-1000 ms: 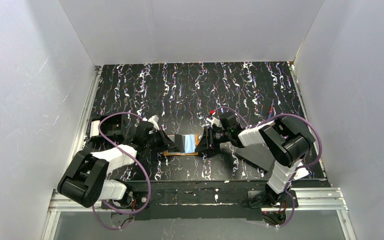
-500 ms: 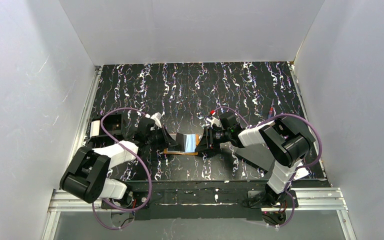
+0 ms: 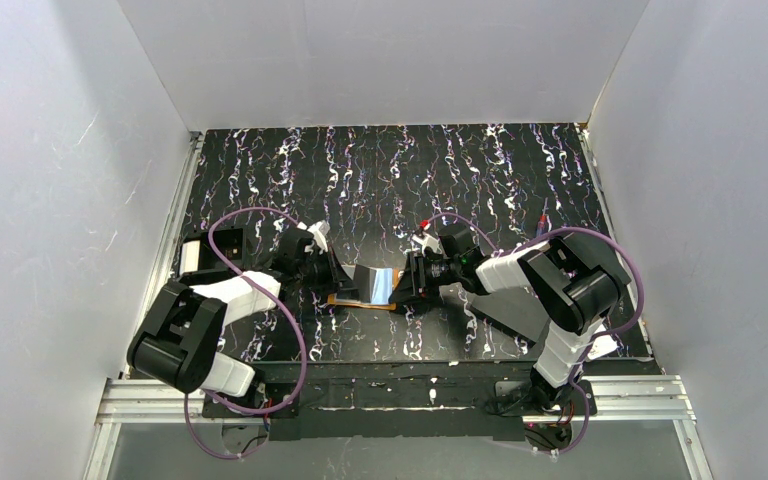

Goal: Put the credit cards into the card holder
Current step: Insert the credit card into the card holder.

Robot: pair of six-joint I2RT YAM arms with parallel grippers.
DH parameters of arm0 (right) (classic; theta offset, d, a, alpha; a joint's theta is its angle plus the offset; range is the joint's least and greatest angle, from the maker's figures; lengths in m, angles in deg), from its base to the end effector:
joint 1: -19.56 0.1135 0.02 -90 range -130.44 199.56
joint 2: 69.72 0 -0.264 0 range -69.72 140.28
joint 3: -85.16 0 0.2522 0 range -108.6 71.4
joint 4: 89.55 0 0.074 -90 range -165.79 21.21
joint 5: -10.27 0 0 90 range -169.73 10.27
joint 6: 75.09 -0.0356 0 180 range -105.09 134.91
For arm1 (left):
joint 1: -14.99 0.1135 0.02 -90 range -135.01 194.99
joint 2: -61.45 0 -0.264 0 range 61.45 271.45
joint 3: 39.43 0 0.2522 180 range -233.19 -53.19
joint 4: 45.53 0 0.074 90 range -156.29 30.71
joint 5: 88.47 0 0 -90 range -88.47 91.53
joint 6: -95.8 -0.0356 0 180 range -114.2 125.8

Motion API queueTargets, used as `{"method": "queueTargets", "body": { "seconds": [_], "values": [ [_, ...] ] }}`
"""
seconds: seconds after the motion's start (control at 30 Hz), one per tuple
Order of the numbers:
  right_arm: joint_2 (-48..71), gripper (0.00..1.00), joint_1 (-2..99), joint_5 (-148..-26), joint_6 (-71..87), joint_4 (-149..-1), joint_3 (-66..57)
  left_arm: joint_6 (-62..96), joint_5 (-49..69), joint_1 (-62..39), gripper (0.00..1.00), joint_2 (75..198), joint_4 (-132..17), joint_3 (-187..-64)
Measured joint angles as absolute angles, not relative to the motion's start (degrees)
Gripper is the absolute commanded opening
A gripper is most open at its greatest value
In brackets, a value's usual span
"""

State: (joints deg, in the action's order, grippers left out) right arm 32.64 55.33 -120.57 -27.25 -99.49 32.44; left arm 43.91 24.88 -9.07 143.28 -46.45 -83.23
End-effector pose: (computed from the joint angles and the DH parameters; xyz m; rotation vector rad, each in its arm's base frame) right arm 0.2440 0.2045 0.1147 -0.2960 2.5120 1.4569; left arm 0.2354 -0.1206 0.1524 -0.0581 2.3959 -1.0101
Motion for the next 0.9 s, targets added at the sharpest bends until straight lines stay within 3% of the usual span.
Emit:
{"method": "queueTargets", "body": {
  "seconds": [0.17, 0.5, 0.9],
  "values": [
    [32.6, 0.38, 55.4, -119.4, -28.9, -99.1, 32.4, 44.9, 24.9, -9.1, 0.00, 143.3, -46.6, -83.3],
    [26.5, 0.39, 56.7, -110.6, -29.3, -95.1, 33.4, 46.7, 25.9, -9.0, 0.00, 143.4, -47.4, -83.2],
    [25.2, 0.36, 56.7, -108.2, -28.2, -93.4, 33.4, 47.0, 26.4, -9.1, 0.00, 143.5, -47.5, -83.2]
  ]
}}
